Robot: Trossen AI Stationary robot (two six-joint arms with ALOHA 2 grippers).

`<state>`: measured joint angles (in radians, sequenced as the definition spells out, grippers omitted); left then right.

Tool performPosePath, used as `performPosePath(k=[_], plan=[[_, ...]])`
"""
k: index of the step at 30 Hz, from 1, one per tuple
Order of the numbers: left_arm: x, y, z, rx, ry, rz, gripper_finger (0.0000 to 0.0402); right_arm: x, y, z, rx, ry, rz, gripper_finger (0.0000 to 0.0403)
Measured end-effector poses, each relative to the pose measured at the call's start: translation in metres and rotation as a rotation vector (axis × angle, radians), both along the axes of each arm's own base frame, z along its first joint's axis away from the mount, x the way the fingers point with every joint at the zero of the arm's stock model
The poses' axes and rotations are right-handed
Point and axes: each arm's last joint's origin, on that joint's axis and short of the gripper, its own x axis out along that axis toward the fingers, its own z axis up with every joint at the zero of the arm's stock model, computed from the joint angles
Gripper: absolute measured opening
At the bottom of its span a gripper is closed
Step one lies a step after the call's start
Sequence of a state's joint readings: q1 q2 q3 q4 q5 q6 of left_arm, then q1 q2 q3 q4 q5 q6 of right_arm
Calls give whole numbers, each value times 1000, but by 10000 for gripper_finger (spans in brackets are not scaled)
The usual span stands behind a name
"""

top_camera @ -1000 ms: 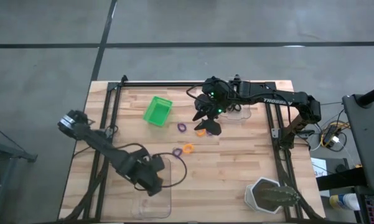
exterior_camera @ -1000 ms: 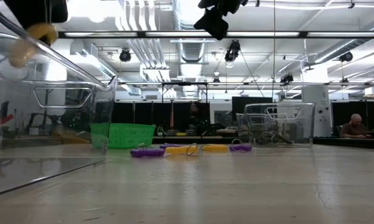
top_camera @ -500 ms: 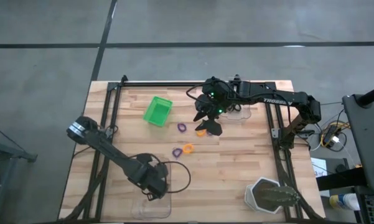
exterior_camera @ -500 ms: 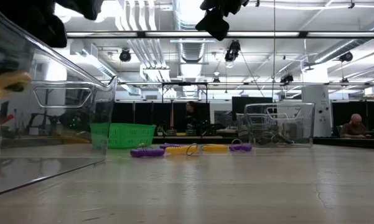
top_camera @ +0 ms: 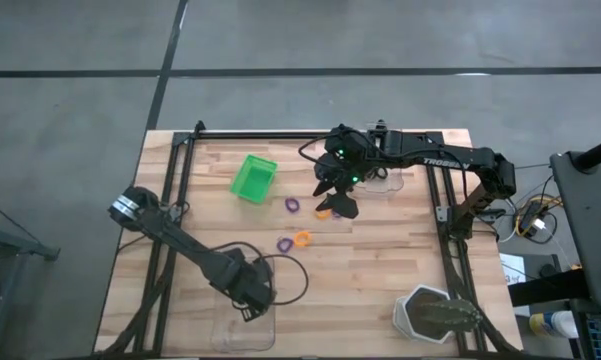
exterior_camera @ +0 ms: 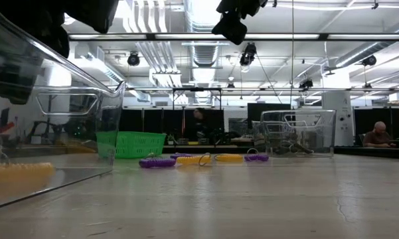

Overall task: Sort spring keychains
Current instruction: Put the top yellow spring keychain into the bottom transparent bin

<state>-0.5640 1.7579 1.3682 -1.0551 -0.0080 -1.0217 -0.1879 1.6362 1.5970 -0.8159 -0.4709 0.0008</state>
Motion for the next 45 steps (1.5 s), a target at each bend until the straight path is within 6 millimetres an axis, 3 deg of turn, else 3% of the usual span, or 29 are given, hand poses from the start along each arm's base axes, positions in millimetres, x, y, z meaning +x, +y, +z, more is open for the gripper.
performPosePath(k=[11, 19, 25, 35, 45], plan=[[-15, 23, 36, 25, -78, 72, 103, 0, 0, 0, 38, 23, -42, 226], [-24, 59, 76, 147, -338, 292, 103, 1, -2, -3, 47, 64, -176, 226], [-33, 88, 113, 137, -594, 462, 103, 1, -4, -13, 14, 107, -266, 226], [-57, 117, 172, 197, -1032, 618, 103, 0, -5, -54, -66, 157, -301, 226], [-74, 125, 186, 292, -1103, 606, 103, 0, -5, -102, -148, 78, -216, 226]])
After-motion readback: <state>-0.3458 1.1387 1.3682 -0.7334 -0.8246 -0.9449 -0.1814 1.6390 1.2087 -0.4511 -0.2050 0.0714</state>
